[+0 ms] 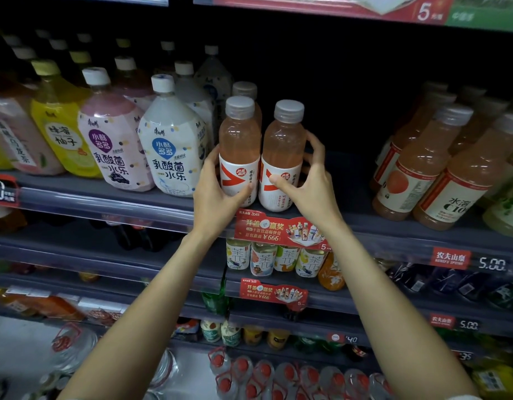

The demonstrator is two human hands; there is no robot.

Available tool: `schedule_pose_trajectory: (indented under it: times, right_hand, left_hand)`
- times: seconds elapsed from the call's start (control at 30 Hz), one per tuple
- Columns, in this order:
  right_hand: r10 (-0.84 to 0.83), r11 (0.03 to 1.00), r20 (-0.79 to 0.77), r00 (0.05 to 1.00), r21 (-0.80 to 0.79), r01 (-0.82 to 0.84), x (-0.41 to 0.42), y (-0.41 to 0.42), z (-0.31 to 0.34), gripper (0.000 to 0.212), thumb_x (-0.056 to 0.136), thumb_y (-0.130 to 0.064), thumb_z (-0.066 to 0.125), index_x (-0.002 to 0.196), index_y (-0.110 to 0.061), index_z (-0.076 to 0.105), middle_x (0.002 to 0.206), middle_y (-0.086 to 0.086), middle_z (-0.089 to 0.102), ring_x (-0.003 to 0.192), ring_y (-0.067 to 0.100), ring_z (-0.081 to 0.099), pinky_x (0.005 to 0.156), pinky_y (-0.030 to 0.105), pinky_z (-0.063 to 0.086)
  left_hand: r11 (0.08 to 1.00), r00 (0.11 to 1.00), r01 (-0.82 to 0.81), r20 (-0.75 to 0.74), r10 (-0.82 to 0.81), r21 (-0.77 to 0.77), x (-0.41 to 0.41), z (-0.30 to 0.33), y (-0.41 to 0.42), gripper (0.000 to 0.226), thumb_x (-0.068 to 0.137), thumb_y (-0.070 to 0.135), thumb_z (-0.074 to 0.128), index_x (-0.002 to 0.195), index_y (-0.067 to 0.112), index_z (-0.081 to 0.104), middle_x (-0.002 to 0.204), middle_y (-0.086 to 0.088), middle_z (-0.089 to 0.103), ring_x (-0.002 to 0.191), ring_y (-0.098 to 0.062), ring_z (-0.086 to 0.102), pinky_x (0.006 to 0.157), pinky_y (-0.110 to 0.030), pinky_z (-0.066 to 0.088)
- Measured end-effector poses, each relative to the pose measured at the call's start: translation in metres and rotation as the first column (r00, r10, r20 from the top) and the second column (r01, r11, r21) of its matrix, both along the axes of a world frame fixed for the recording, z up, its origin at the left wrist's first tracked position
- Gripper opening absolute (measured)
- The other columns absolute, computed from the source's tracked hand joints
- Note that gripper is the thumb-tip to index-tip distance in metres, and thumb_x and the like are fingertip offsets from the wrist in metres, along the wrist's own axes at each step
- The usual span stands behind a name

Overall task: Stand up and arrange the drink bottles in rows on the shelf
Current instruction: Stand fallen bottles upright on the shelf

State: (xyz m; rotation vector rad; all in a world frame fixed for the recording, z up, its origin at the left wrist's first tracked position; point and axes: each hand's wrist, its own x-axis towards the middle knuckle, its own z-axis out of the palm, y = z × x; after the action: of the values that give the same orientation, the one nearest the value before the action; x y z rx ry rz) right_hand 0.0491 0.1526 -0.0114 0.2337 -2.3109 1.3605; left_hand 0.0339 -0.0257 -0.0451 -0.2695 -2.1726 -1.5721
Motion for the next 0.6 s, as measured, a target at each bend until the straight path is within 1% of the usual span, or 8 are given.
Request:
schedule_pose_trajectory:
  times: [0.1,0.17,0.3,0.4,0.43,0.53,0.6]
  right_hand:
    - [-0.001,1.0,0.0,1.0,0.004,0.001,-0.0004,0.0003,-0.0006,0.09,0.079,-0.022,0.075,0.148,-0.023,0.017,0.14,0.002,0.049,0.123,0.009,0.05,0.086,0.003,0.039]
    - [-0.004,1.0,-0.002,1.0,0.004,0.004,-0.0002,0.0001,-0.0002,0.09,0.079,-0.022,0.075,0.148,-0.022,0.017,0.14,0.002,0.049,0.121,0.004,0.048,0.084,-0.002,0.037]
    - [0.002,1.0,-0.003,1.0,0.017,-0.002,0.0002,0.0013,0.0012,0.09,0.079,-0.021,0.075,0.148,-0.021,0.016,0.139,0.002,0.05,0.122,0.007,0.049,0.086,0.001,0.037]
    - [0.001,1.0,-0.007,1.0,0.017,-0.001,0.0016,0.0023,0.0001,0.09,0.079,-0.022,0.074,0.148,-0.021,0.016,0.138,0.002,0.05,0.119,-0.001,0.047,0.086,0.0,0.038]
    - [-0.001,1.0,-0.006,1.0,0.017,0.002,0.0021,0.0023,-0.0004,0.09,0.079,-0.022,0.074,0.148,-0.021,0.016,0.139,0.001,0.05,0.119,-0.001,0.047,0.086,0.0,0.038]
    - [-0.012,1.0,-0.013,1.0,0.024,0.012,0.0036,0.0031,-0.0003,0.09,0.08,-0.023,0.074,0.148,-0.02,0.016,0.14,0.002,0.049,0.124,0.009,0.049,0.089,0.004,0.038]
    - [-0.014,1.0,-0.013,1.0,0.023,0.014,0.0046,0.004,0.0003,0.089,0.08,-0.022,0.074,0.148,-0.02,0.016,0.141,0.002,0.048,0.125,0.01,0.048,0.09,0.005,0.038]
  left_hand:
    - [1.0,1.0,-0.006,-0.011,0.006,-0.013,-0.0005,-0.0001,0.0005,0.087,0.073,0.035,0.078,0.145,0.02,0.031,0.138,0.004,0.049,0.124,-0.006,0.05,0.1,-0.037,0.049]
    - [1.0,1.0,-0.015,-0.02,0.015,-0.017,-0.0002,0.0004,0.0013,0.086,0.074,0.031,0.078,0.144,0.019,0.032,0.137,0.004,0.049,0.124,-0.005,0.05,0.101,-0.036,0.048]
    - [1.0,1.0,-0.011,-0.03,0.011,-0.018,-0.0007,0.0,0.0019,0.085,0.074,0.03,0.078,0.144,0.018,0.032,0.137,0.002,0.05,0.125,-0.007,0.05,0.101,-0.038,0.048]
    - [1.0,0.999,-0.018,-0.034,0.017,-0.02,-0.0004,0.0,0.002,0.085,0.073,0.032,0.077,0.144,0.018,0.032,0.137,0.003,0.049,0.125,-0.007,0.049,0.101,-0.037,0.047]
    - [1.0,0.999,-0.019,-0.036,0.018,-0.02,-0.0003,-0.0002,0.0019,0.084,0.074,0.032,0.077,0.144,0.018,0.032,0.137,0.003,0.049,0.125,-0.007,0.049,0.101,-0.037,0.047]
    - [1.0,0.999,-0.017,-0.041,0.016,-0.022,0.0001,-0.0006,0.0015,0.084,0.075,0.031,0.078,0.145,0.017,0.032,0.139,0.002,0.048,0.127,-0.008,0.047,0.102,-0.039,0.046]
    - [1.0,0.999,-0.01,-0.035,0.01,-0.02,-0.0003,-0.0014,0.001,0.085,0.076,0.031,0.078,0.146,0.018,0.031,0.14,0.003,0.048,0.128,-0.007,0.047,0.102,-0.039,0.046]
